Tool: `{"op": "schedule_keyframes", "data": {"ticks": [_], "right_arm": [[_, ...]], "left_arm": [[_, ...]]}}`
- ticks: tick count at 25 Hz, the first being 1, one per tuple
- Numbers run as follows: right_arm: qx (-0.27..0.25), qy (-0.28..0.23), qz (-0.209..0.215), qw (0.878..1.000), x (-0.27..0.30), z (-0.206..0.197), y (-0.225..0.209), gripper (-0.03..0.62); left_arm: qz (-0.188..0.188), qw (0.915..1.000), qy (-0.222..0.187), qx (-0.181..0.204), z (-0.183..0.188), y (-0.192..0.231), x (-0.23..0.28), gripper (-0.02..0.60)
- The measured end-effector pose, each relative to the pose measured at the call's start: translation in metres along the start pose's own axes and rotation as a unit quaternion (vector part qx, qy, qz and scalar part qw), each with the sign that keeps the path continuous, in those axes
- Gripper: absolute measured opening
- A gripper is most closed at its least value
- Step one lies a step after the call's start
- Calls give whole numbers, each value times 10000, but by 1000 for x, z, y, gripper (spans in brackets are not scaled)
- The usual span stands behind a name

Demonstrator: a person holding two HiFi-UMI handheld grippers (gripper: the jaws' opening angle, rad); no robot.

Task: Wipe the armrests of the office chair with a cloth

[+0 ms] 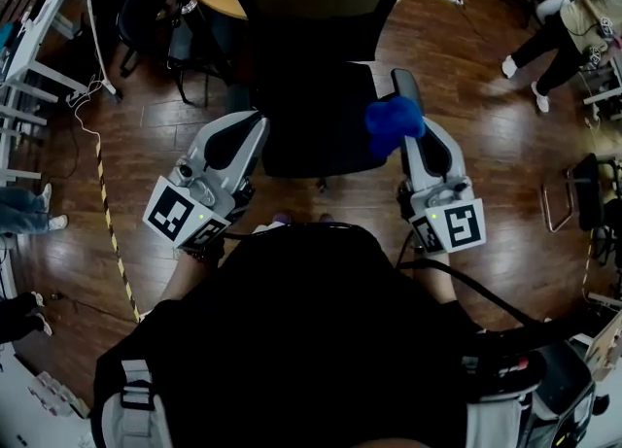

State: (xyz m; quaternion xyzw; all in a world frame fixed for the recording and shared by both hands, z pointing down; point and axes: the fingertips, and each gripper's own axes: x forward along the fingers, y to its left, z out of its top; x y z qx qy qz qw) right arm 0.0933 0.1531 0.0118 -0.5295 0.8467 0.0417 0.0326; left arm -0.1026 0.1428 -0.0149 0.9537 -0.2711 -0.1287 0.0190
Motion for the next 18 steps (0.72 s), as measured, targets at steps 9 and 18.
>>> {"op": "schedule_keyframes", "data": {"ticks": [9,18], "right_arm": [[117,-7,-73,9999,-3,0,13,43],[448,329,198,9983,0,-32,39,42]], "left_arm": [[68,9998,108,-133,-7,4,-21,0],[69,9989,443,-160,-24,0,-35,0]]}}
